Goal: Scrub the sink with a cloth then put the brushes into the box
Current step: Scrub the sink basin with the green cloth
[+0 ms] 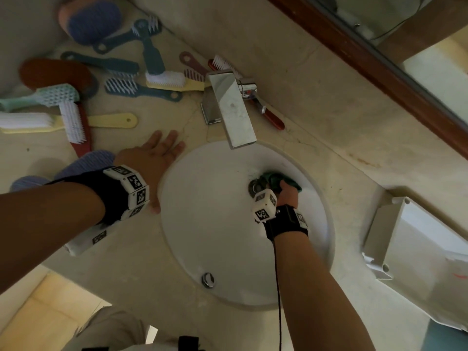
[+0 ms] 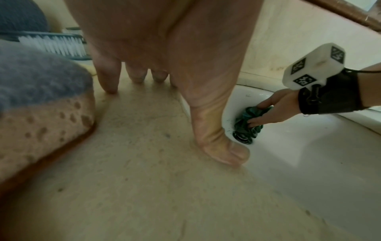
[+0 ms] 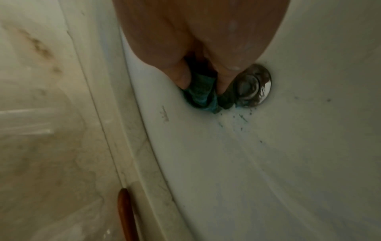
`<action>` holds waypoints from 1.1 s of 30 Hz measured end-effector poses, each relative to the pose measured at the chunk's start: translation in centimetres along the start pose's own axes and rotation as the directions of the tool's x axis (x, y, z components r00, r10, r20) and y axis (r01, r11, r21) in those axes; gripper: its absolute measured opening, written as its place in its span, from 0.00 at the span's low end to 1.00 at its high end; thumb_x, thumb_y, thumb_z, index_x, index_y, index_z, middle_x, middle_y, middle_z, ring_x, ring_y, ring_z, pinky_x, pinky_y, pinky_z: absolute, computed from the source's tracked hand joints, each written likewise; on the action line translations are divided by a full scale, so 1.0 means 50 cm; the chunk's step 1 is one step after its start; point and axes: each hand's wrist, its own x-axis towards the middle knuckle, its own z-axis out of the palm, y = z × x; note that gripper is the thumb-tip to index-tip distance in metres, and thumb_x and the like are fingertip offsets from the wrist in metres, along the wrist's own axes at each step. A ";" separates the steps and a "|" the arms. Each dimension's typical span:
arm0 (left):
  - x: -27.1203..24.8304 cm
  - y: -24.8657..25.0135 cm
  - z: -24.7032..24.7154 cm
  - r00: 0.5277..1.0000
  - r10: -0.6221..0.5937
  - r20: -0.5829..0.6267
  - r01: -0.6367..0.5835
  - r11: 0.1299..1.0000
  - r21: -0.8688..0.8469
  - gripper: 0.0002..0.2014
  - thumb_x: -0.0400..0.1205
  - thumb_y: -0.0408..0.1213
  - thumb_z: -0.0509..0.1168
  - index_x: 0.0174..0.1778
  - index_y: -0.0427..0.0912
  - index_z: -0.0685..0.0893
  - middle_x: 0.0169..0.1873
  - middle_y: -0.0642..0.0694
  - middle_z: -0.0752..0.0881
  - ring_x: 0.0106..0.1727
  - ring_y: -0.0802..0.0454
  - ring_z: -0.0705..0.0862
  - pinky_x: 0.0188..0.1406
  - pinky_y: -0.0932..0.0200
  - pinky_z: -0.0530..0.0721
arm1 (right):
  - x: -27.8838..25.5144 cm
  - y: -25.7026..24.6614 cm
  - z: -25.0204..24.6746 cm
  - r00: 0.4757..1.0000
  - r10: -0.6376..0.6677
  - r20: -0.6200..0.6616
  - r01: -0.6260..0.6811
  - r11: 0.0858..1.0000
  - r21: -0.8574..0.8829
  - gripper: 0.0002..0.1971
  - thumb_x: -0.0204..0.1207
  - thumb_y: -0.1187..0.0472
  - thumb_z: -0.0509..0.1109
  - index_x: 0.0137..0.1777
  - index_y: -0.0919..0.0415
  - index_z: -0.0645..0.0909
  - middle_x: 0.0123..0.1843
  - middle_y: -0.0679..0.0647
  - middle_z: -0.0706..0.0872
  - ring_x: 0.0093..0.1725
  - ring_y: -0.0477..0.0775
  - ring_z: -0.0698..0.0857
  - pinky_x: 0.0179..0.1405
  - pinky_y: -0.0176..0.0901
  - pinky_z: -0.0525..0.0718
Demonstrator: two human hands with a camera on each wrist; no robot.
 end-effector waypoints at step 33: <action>0.005 -0.012 0.011 1.000 0.018 -0.009 -0.019 0.998 -0.059 0.78 0.54 0.63 0.82 0.80 0.52 0.24 0.78 0.50 0.20 0.82 0.43 0.28 0.81 0.34 0.50 | -0.086 0.131 0.138 0.700 -0.467 0.540 0.558 -0.115 -0.822 0.28 0.84 0.60 0.58 0.83 0.65 0.60 0.82 0.60 0.68 0.76 0.59 0.73 0.70 0.50 0.75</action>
